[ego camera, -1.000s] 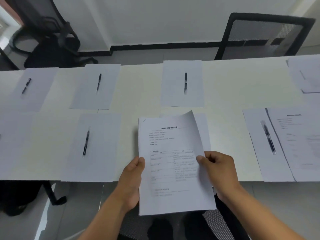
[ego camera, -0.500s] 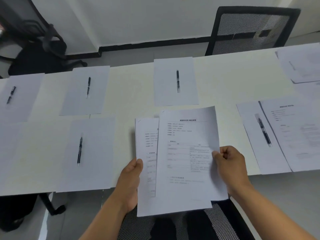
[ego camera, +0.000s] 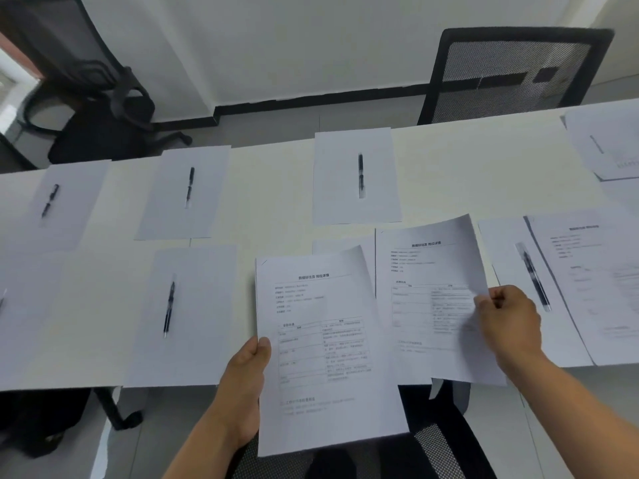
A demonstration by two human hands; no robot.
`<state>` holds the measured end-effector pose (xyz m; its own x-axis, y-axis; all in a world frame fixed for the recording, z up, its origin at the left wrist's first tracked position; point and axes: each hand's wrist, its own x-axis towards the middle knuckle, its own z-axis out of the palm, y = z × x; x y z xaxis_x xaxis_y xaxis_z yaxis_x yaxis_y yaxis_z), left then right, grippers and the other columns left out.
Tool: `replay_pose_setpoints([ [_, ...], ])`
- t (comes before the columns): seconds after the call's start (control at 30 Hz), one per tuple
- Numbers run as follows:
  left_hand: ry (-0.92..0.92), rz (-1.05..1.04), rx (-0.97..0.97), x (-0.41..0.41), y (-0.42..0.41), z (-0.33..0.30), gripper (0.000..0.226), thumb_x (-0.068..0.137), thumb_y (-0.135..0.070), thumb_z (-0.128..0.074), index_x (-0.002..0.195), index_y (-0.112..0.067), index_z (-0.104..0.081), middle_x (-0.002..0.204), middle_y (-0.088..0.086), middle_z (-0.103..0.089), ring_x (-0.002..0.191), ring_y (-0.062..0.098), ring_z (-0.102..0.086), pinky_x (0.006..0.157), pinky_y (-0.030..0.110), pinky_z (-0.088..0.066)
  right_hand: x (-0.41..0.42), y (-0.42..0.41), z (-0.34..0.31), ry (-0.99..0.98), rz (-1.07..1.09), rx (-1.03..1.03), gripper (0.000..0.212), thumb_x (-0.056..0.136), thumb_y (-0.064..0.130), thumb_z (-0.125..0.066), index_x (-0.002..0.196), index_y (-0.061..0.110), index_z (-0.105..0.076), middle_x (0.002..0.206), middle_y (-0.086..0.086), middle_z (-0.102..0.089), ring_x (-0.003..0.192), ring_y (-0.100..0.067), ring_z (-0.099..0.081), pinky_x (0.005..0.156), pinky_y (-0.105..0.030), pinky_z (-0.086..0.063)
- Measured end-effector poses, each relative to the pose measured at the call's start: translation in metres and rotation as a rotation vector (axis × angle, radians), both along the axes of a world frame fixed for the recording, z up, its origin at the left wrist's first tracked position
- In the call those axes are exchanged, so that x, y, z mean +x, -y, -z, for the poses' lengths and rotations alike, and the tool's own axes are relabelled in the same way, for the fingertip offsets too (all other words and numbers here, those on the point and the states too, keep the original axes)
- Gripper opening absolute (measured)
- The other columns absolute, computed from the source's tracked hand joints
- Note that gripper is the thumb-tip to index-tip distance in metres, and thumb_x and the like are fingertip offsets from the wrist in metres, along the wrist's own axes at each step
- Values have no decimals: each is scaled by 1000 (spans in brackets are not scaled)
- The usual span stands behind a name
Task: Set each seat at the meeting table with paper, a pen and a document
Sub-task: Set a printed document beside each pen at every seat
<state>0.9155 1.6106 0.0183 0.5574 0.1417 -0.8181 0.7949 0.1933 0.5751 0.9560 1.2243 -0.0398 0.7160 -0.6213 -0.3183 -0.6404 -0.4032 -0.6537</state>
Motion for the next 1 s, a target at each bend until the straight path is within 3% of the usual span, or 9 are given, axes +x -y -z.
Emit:
replay_pose_setpoints([
  [0.23,-1,-10,9,0,6,-1,35,118,-34,-44,131,-24,-75,127,5,-81,115,32,-79,98,57,-62,-4,-9,9,-34,-70,36,10,105,16,-62,98,9,-62,88,-5,-65,82,-29,-57,71,-37,-40],
  [0.4,6,2,-17,4,15,-2,35,118,-34,-44,133,-24,-74,129,6,-80,117,33,-78,105,61,-59,-4,-11,13,-61,-80,49,10,105,16,-62,98,8,-62,89,-6,-65,80,-26,-56,62,-33,-37],
  [0.73,18,34,-22,10,25,-1,36,118,-35,-44,134,-26,-74,129,5,-80,117,31,-78,104,60,-59,3,-3,17,-69,-77,66,12,105,18,-64,97,10,-61,86,-1,-63,81,-27,-57,70,-36,-40],
  [1.0,23,53,-26,12,32,2,36,117,-37,-44,135,-25,-74,131,6,-79,120,34,-76,107,64,-57,4,0,18,-64,-71,76,11,106,16,-62,98,8,-60,88,-3,-62,74,-15,-54,59,-27,-36],
])
